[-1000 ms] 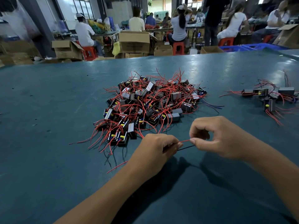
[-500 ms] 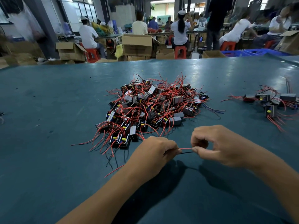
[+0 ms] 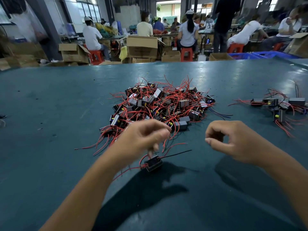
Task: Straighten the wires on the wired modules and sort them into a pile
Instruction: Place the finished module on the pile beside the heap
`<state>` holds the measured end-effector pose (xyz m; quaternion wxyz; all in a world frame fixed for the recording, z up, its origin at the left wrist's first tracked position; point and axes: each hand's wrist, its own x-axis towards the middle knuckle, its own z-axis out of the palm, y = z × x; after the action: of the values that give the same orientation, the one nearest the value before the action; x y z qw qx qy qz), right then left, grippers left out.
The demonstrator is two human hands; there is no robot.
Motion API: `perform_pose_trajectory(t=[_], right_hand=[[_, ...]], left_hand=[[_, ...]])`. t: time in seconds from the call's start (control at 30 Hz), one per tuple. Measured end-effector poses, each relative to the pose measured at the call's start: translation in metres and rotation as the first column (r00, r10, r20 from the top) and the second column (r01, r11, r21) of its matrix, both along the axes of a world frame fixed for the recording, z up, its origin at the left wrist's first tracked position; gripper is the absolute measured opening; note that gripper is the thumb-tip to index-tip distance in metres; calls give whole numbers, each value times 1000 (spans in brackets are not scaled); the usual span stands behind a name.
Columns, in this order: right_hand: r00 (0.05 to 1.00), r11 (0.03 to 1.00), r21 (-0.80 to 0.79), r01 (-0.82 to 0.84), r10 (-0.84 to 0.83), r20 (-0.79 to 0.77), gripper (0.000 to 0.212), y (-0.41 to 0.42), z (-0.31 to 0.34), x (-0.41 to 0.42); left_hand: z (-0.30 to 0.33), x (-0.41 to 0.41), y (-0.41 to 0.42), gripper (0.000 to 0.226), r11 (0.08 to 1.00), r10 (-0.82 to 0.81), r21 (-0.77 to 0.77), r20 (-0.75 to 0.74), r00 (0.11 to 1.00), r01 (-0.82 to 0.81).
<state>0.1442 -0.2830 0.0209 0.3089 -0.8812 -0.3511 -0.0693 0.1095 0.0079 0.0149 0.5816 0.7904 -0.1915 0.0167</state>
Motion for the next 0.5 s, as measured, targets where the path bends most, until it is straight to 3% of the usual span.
perform_pose_trajectory(t=[0.07, 0.1, 0.17, 0.2, 0.27, 0.3, 0.4, 0.5], right_hand=[[1000, 1000, -11, 16, -16, 15, 21, 3, -3, 1], [1000, 1000, -13, 20, -20, 8, 20, 3, -5, 1], [1000, 1000, -23, 17, -18, -16, 19, 4, -8, 3], [1000, 999, -31, 16, -17, -22, 19, 5, -9, 2], [1000, 998, -58, 19, -20, -17, 18, 8, -12, 2], [1000, 997, -70, 17, -18, -12, 17, 10, -13, 2], [1000, 995, -99, -3, 3, -2, 15, 13, -15, 2], [1000, 993, -121, -5, 5, 0, 14, 12, -17, 3]], left_hand=[[15, 8, 20, 9, 947, 225, -237, 14, 974, -215], [18, 13, 31, 5, 898, 388, -241, 37, 921, -368], [18, 23, 55, 9, 772, 631, -23, 154, 761, -635], [17, 27, 65, 7, 707, 651, 162, 234, 723, -689], [15, 36, 80, 13, 544, 576, 505, 356, 736, -670], [13, 42, 86, 21, 474, 535, 595, 391, 749, -650], [10, 61, 90, 32, 332, 513, 738, 382, 769, -588], [7, 71, 89, 22, 306, 530, 806, 298, 794, -507]])
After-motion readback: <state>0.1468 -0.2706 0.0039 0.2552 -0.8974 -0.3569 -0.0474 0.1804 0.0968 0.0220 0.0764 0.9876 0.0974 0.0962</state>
